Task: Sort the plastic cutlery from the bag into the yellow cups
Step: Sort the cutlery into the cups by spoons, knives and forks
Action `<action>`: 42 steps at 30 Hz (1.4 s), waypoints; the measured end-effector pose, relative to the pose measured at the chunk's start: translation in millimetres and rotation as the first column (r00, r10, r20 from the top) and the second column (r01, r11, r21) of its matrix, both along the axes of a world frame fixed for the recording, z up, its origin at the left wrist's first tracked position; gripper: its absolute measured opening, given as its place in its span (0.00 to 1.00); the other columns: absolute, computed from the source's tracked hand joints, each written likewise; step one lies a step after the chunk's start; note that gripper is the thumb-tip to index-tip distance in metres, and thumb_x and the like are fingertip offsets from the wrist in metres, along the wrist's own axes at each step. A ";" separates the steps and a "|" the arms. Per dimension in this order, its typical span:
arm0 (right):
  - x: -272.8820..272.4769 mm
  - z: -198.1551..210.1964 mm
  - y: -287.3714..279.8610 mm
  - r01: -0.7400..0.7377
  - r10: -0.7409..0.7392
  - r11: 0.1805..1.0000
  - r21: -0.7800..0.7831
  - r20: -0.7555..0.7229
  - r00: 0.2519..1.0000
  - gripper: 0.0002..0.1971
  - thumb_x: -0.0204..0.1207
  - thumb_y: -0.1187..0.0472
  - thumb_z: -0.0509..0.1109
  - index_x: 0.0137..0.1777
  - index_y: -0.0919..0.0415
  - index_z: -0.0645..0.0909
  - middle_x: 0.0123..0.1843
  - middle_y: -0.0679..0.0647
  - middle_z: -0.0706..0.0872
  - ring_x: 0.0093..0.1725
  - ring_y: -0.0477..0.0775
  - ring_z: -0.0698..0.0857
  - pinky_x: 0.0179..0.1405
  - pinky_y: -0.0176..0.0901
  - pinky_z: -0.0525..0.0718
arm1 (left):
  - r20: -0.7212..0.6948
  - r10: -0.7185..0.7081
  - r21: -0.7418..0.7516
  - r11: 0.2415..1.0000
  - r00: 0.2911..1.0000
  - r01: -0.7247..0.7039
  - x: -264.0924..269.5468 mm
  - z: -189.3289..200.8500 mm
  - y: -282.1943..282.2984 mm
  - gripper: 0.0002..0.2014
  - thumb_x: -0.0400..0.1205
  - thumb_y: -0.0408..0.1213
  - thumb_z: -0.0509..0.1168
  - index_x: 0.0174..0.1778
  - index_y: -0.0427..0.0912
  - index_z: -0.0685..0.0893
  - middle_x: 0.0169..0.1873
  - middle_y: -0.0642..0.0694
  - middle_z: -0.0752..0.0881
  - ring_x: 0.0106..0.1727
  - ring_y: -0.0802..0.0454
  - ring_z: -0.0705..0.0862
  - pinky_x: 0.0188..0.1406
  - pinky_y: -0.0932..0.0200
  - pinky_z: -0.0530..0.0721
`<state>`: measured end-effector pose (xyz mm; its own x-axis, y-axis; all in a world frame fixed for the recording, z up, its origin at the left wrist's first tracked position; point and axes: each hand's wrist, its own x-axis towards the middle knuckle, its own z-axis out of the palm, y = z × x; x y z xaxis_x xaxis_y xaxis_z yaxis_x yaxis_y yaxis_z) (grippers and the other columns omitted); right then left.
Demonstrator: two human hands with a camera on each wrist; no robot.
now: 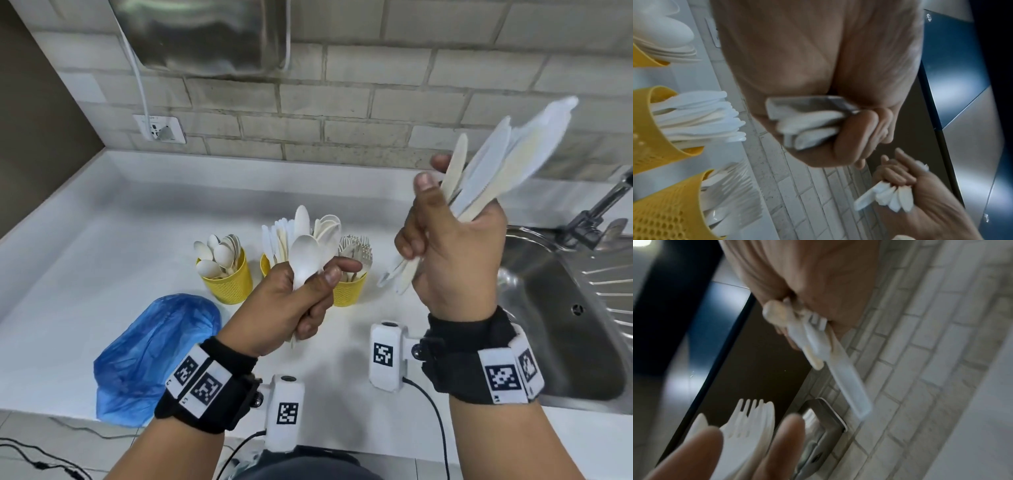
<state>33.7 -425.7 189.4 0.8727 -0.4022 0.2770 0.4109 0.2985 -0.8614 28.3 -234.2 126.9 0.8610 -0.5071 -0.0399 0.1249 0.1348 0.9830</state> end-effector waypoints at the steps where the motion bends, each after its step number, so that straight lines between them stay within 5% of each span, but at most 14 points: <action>1: -4.2 3.5 0.3 -0.022 0.024 0.994 -0.107 0.017 1.000 0.07 0.84 0.65 0.74 0.59 0.59 0.82 0.29 0.50 0.78 0.17 0.50 0.68 0.22 0.37 0.71 | 0.000 -0.003 0.022 1.000 1.000 0.003 0.2 -0.1 0.8 0.15 0.86 0.47 0.64 0.64 0.48 0.89 0.26 0.46 0.65 0.21 0.54 0.64 0.23 0.63 0.63; 6: -18.9 13.5 4.0 -0.195 0.160 0.727 -0.659 -0.114 0.980 0.10 0.78 0.69 0.78 0.51 0.52 0.90 0.32 0.37 0.89 0.28 0.36 0.84 0.33 0.25 0.78 | 0.041 -0.045 0.091 0.995 0.998 0.041 -0.5 2.0 4.0 0.09 0.87 0.44 0.66 0.53 0.56 0.93 0.24 0.45 0.61 0.21 0.52 0.61 0.24 0.55 0.58; 9: -19.5 13.6 1.4 -0.326 0.238 0.605 -0.726 -0.226 0.945 0.12 0.79 0.70 0.76 0.47 0.50 0.90 0.38 0.37 0.92 0.37 0.35 0.90 0.38 0.22 0.80 | 0.041 -0.069 0.152 0.986 0.997 0.062 -0.1 3.7 7.7 0.09 0.85 0.45 0.68 0.55 0.56 0.93 0.22 0.50 0.67 0.21 0.51 0.62 0.25 0.54 0.59; 12: -17.7 14.2 -6.1 -0.369 0.273 0.511 -0.776 -0.260 0.926 0.07 0.80 0.65 0.77 0.48 0.50 0.90 0.42 0.42 0.94 0.43 0.40 0.92 0.45 0.33 0.86 | 0.015 -0.144 0.205 0.969 0.989 0.138 -0.1 3.0 13.0 0.15 0.84 0.49 0.69 0.65 0.53 0.90 0.25 0.47 0.64 0.25 0.47 0.59 0.26 0.51 0.58; 17: -12.3 11.7 -12.9 -0.389 0.311 0.391 -0.834 -0.278 0.909 0.06 0.82 0.63 0.75 0.45 0.51 0.88 0.39 0.40 0.91 0.40 0.43 0.89 0.44 0.36 0.85 | -0.027 -0.196 0.244 0.950 0.980 0.196 -2.7 2.1 16.1 0.14 0.85 0.47 0.68 0.66 0.54 0.89 0.25 0.46 0.64 0.25 0.45 0.59 0.25 0.52 0.59; 20: -7.8 7.4 -14.2 -0.274 0.282 0.454 -0.848 -0.155 0.947 0.07 0.84 0.63 0.73 0.44 0.53 0.84 0.33 0.40 0.84 0.33 0.44 0.82 0.36 0.35 0.77 | -0.007 -0.190 0.252 0.950 0.982 0.186 -2.6 0.7 17.0 0.14 0.85 0.45 0.67 0.66 0.52 0.89 0.24 0.47 0.66 0.23 0.48 0.64 0.24 0.60 0.66; 23: -3.0 2.6 -15.5 -0.244 0.273 0.701 -0.670 -0.064 0.960 0.06 0.86 0.65 0.71 0.46 0.58 0.82 0.27 0.42 0.77 0.24 0.47 0.74 0.29 0.39 0.73 | -0.033 -0.179 0.248 0.952 0.983 0.182 -2.8 0.2 18.6 0.14 0.84 0.45 0.67 0.65 0.51 0.89 0.24 0.52 0.66 0.24 0.52 0.63 0.22 0.62 0.64; 25: -1.4 0.7 -18.0 -0.287 0.300 0.797 -0.532 -0.063 0.952 0.05 0.86 0.64 0.71 0.47 0.59 0.83 0.24 0.47 0.74 0.20 0.54 0.70 0.24 0.42 0.72 | -0.063 -0.211 0.235 0.947 0.975 0.220 -3.2 0.5 18.6 0.15 0.85 0.46 0.67 0.66 0.52 0.89 0.26 0.52 0.64 0.26 0.50 0.60 0.23 0.61 0.60; 28: -1.8 -4.1 -19.7 -0.433 0.416 0.746 -0.506 -0.153 0.896 0.07 0.84 0.62 0.73 0.47 0.65 0.84 0.26 0.53 0.78 0.18 0.55 0.69 0.22 0.43 0.70 | -0.080 -0.261 0.235 0.933 0.962 0.273 -3.4 1.5 16.4 0.15 0.86 0.47 0.66 0.68 0.54 0.88 0.28 0.49 0.64 0.29 0.44 0.56 0.24 0.59 0.58; 31: -3.8 -9.6 -17.4 -0.519 0.476 0.652 -0.553 -0.235 0.848 0.07 0.81 0.59 0.76 0.43 0.61 0.86 0.36 0.76 0.79 0.20 0.58 0.69 0.23 0.44 0.71 | -0.090 -0.287 0.238 0.924 0.954 0.301 -3.7 1.7 14.6 0.15 0.88 0.47 0.66 0.69 0.55 0.87 0.28 0.50 0.65 0.29 0.43 0.55 0.23 0.60 0.59; 38: -1.4 -6.2 -16.1 -0.336 0.333 0.893 -0.300 -0.061 0.941 0.06 0.87 0.64 0.69 0.46 0.58 0.80 0.31 0.62 0.70 0.20 0.56 0.71 0.26 0.42 0.75 | -0.084 -0.288 0.196 0.934 0.954 0.299 -3.0 2.5 18.1 0.16 0.88 0.46 0.64 0.71 0.52 0.86 0.30 0.46 0.59 0.26 0.49 0.56 0.22 0.60 0.57; 42: 1.8 -0.4 -17.2 -0.272 0.271 0.958 -0.094 -0.023 0.962 0.12 0.91 0.64 0.64 0.42 0.58 0.77 0.28 0.54 0.75 0.23 0.56 0.73 0.29 0.45 0.76 | -0.089 -0.320 0.185 0.925 0.943 0.331 -4.3 4.0 18.3 0.18 0.86 0.49 0.64 0.72 0.53 0.85 0.31 0.43 0.58 0.26 0.50 0.56 0.22 0.61 0.59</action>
